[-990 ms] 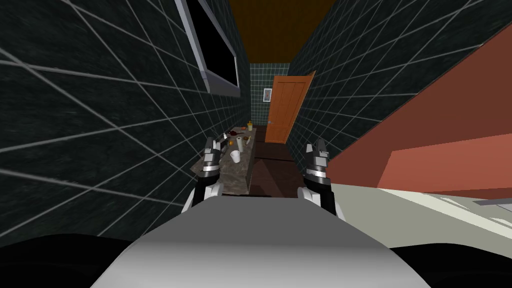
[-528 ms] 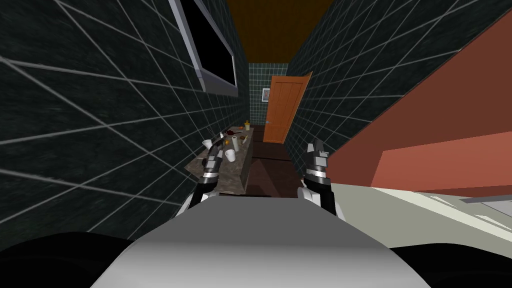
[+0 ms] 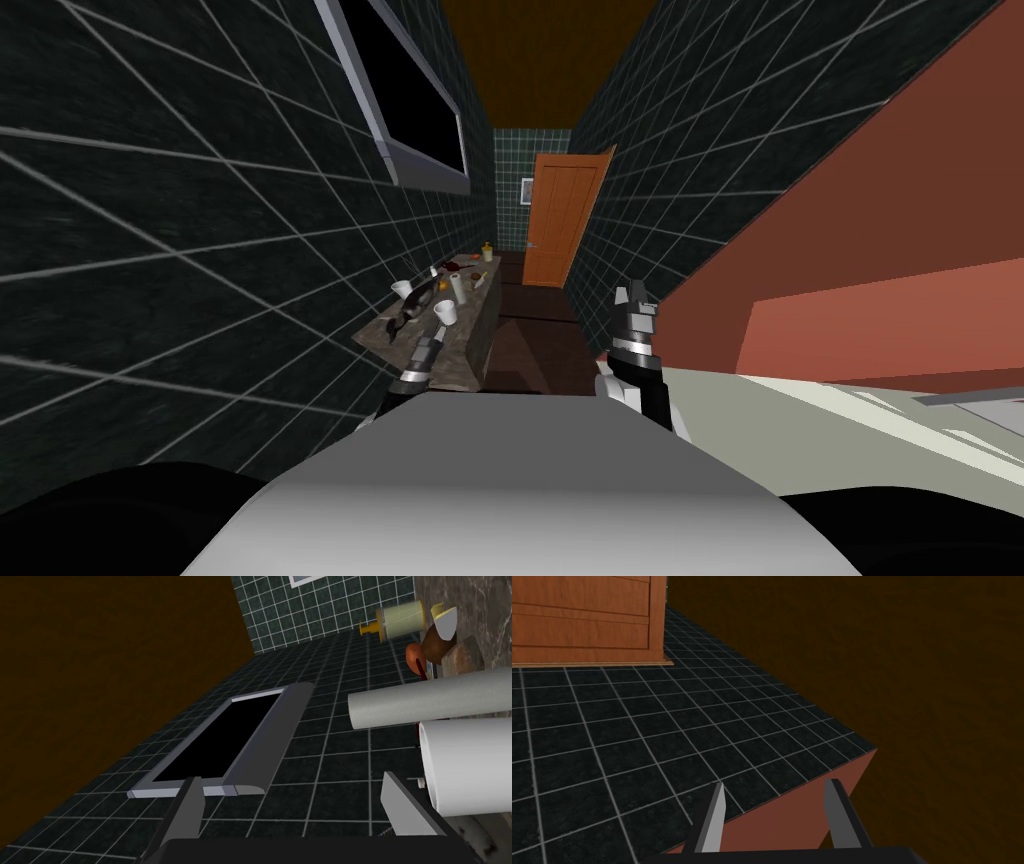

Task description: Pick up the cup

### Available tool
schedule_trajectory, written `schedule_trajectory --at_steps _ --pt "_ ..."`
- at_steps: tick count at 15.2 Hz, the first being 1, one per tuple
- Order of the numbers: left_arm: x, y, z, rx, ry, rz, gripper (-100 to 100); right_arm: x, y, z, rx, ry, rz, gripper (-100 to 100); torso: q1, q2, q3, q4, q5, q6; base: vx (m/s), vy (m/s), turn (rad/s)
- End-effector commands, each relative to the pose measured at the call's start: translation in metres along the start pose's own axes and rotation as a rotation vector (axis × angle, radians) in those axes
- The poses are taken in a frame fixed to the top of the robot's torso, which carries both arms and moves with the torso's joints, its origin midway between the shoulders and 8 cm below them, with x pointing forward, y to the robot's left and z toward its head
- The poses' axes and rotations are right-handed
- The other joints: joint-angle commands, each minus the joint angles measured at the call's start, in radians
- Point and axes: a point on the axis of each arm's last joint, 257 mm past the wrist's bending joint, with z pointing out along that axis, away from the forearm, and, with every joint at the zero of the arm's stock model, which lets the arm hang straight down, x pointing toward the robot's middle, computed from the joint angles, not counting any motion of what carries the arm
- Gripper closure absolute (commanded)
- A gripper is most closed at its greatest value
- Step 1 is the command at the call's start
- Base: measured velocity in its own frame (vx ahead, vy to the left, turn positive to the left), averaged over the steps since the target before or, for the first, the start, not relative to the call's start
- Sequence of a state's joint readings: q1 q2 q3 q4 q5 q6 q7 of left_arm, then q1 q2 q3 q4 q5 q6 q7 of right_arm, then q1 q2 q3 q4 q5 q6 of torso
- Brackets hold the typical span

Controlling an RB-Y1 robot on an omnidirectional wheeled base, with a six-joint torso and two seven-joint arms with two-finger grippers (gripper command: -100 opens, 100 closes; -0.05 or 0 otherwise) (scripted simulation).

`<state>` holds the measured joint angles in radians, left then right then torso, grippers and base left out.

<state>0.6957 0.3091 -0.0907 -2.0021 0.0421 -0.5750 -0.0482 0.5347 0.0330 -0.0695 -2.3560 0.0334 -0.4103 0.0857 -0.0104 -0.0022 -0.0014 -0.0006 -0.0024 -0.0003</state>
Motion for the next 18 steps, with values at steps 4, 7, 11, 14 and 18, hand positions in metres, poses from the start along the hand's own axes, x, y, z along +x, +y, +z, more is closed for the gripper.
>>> schedule_trajectory --at_steps 4,7,11,14,18 --pt "0.003 0.045 -0.049 -0.137 0.047 -0.018 -100 0.0 0.0 0.0 0.0 0.0 0.0 0 0.0 -0.003 -0.001 0.0 0.0 0.0 0.07 -0.13 -0.03" --pt "0.003 0.068 -0.08 -0.214 0.07 -0.029 -100 0.0 0.0 0.0 0.0 0.0 0.0 0 0.003 -0.003 -0.002 -0.001 0.001 0.0 0.08 -0.082 -0.014" --pt "0.001 0.101 -0.145 -0.359 0.112 -0.056 -100 0.0 0.0 0.0 0.0 0.0 0.0 0 0.006 -0.004 -0.003 -0.001 0.001 0.0 0.109 -0.068 -0.016" --pt "-0.001 0.107 -0.151 -0.377 0.111 -0.054 -100 0.0 0.0 0.0 0.0 0.0 0.0 0 0.005 -0.005 -0.003 -0.001 0.001 0.0 0.089 -0.057 -0.006" --pt "-0.009 0.133 -0.232 -0.547 0.143 -0.081 -100 0.0 0.0 0.0 0.0 0.0 0.0 0 0.006 -0.007 -0.004 -0.001 0.001 0.0 0.14 -0.057 -0.023"
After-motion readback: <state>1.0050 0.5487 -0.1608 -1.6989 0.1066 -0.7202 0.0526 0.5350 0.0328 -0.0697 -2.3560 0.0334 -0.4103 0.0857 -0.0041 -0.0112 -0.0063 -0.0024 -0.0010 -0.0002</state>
